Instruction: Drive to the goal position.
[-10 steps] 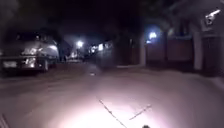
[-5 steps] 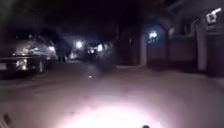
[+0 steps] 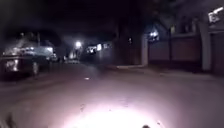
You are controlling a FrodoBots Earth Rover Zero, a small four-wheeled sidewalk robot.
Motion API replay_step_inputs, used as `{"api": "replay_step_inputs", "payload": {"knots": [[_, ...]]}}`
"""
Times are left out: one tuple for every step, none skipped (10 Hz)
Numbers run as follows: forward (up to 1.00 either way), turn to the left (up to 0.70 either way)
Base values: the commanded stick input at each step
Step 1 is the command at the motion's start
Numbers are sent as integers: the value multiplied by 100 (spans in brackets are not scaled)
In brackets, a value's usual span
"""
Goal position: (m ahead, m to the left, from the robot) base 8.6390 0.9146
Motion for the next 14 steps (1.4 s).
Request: {"api": "replay_step_inputs", "payload": {"knots": [[70, 1], [70, 1], [70, 1], [70, 1], [70, 1], [70, 1], [70, 1], [70, 1], [70, 1], [70, 1], [70, 1], [70, 1], [70, 1], [70, 1]]}}
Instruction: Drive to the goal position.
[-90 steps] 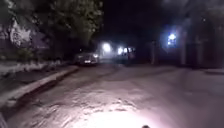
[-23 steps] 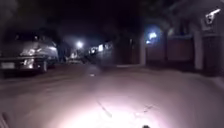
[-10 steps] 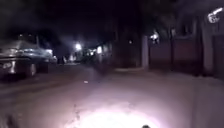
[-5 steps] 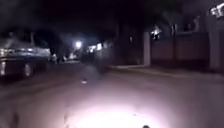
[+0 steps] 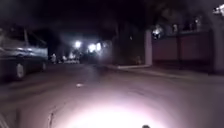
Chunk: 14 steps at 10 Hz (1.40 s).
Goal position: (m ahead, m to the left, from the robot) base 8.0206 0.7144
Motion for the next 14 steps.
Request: {"api": "replay_step_inputs", "payload": {"knots": [[70, 1], [70, 1], [70, 1], [70, 1], [70, 1], [70, 1], [70, 1], [70, 1], [70, 1], [70, 1], [70, 1], [70, 1], [70, 1], [70, 1]]}}
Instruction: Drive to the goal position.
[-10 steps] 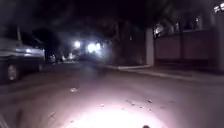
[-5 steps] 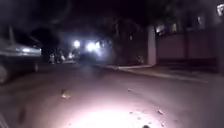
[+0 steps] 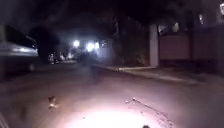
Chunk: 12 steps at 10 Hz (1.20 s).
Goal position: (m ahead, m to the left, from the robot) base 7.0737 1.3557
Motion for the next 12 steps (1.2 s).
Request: {"api": "replay_step_inputs", "payload": {"knots": [[70, 1], [70, 1], [70, 1], [70, 1], [70, 1], [70, 1], [70, 1], [70, 1], [70, 2], [70, 36], [70, 36], [70, 20]]}}
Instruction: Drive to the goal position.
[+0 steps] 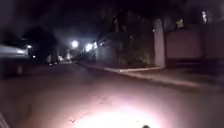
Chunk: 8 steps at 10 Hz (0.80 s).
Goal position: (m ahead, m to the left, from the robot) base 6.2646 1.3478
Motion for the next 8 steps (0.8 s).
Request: {"api": "replay_step_inputs", "payload": {"knots": [[70, 1], [70, 1], [70, 1], [70, 1], [70, 1], [70, 2], [70, 35], [70, 8]]}}
